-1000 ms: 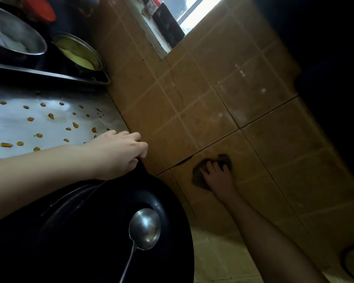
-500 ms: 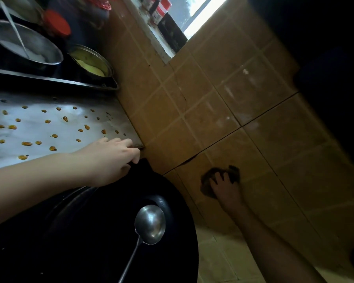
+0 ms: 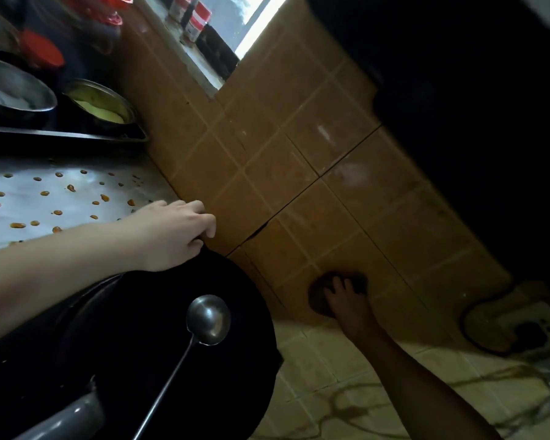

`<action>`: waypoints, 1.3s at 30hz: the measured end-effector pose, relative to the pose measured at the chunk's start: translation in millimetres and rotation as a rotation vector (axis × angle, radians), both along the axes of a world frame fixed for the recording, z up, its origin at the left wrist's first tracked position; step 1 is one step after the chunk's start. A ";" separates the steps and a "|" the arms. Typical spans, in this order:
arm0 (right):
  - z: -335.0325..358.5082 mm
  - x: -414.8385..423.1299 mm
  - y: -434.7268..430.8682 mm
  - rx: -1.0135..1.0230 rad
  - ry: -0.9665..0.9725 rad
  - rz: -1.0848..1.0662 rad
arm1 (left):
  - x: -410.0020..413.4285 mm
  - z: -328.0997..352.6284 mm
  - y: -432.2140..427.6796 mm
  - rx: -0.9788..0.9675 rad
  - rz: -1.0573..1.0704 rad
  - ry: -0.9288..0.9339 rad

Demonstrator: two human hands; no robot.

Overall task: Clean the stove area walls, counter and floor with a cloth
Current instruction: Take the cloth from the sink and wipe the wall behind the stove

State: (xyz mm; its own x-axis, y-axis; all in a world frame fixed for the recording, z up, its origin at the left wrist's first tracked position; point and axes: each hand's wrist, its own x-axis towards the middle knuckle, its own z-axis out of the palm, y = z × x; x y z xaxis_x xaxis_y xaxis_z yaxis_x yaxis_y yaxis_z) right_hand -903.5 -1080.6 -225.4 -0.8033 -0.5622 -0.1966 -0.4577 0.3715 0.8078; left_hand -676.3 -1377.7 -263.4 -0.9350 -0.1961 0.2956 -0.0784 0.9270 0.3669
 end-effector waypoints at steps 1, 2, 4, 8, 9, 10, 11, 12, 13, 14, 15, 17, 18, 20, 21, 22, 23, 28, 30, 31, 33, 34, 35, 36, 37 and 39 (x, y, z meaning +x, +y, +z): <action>5.4 5.6 -1.0 -0.007 0.002 0.004 | 3.1 5.6 3.9 0.004 -0.004 0.012; 10.0 11.4 -1.7 -0.020 0.005 0.004 | 6.6 11.3 7.7 0.001 -0.007 0.020; 17.3 24.6 -1.6 -0.057 0.008 0.002 | 13.7 21.8 15.6 -0.016 -0.012 0.027; 23.6 60.5 5.7 -0.158 -0.014 0.015 | 30.8 36.2 30.2 -0.029 -0.046 0.035; 25.2 69.7 7.1 -0.181 -0.024 0.021 | 35.5 39.1 31.9 -0.033 -0.056 0.036; 27.3 80.5 9.4 -0.211 -0.036 0.018 | 41.4 42.6 33.5 -0.034 -0.071 0.035; 29.2 89.8 10.1 -0.244 -0.050 0.016 | 46.3 44.1 34.5 -0.024 -0.081 0.031; 29.6 98.8 10.6 -0.284 -0.064 0.006 | 51.2 45.3 35.2 -0.009 -0.088 0.022; 31.1 110.5 11.8 -0.338 -0.070 -0.018 | 56.8 48.2 36.3 0.000 -0.102 0.014; 32.4 122.3 11.6 -0.392 -0.069 -0.040 | 62.5 50.5 37.3 0.005 -0.113 0.010; 32.0 135.3 11.5 -0.434 -0.066 -0.056 | 69.5 51.8 38.5 0.010 -0.120 0.008; 29.5 160.4 11.2 -0.481 -0.083 -0.062 | 82.6 54.9 42.2 0.014 -0.134 0.013; 27.9 172.0 11.6 -0.496 -0.097 -0.054 | 88.7 56.9 45.0 0.007 -0.144 0.015; 24.8 193.2 12.5 -0.542 -0.111 -0.042 | 100.8 60.8 51.6 -0.002 -0.164 0.005; 23.7 202.5 12.8 -0.580 -0.108 -0.051 | 106.4 62.4 54.9 -0.001 -0.177 0.001; 22.1 211.2 13.3 -0.627 -0.106 -0.075 | 111.3 64.0 58.4 -0.004 -0.197 0.000; 20.2 220.2 13.4 -0.679 -0.109 -0.110 | 116.2 65.4 61.7 -0.012 -0.220 -0.004; 11.3 260.8 25.8 -0.820 -0.093 -0.185 | 129.1 72.1 79.4 -0.064 -0.316 -0.044; 5.8 274.0 37.5 -0.855 -0.097 -0.218 | 129.8 70.9 88.8 -0.085 -0.354 -0.066; 3.2 280.8 44.2 -0.865 -0.102 -0.239 | 129.6 68.8 93.3 -0.097 -0.372 -0.080; -2.9 294.9 59.3 -0.878 -0.109 -0.285 | 128.9 64.2 103.0 -0.117 -0.410 -0.100; -6.6 302.3 67.0 -0.886 -0.110 -0.311 | 128.2 61.3 108.4 -0.120 -0.427 -0.109; -11.0 309.8 74.3 -0.889 -0.114 -0.337 | 127.8 58.2 114.5 -0.118 -0.441 -0.122; -16.1 317.2 81.1 -0.885 -0.118 -0.361 | 127.1 54.4 121.5 -0.112 -0.455 -0.142; -21.9 324.3 87.7 -0.876 -0.124 -0.382 | 126.0 50.1 129.2 -0.111 -0.472 -0.161; -33.5 337.6 102.3 -0.866 -0.139 -0.424 | 122.7 41.1 147.1 -0.124 -0.518 -0.193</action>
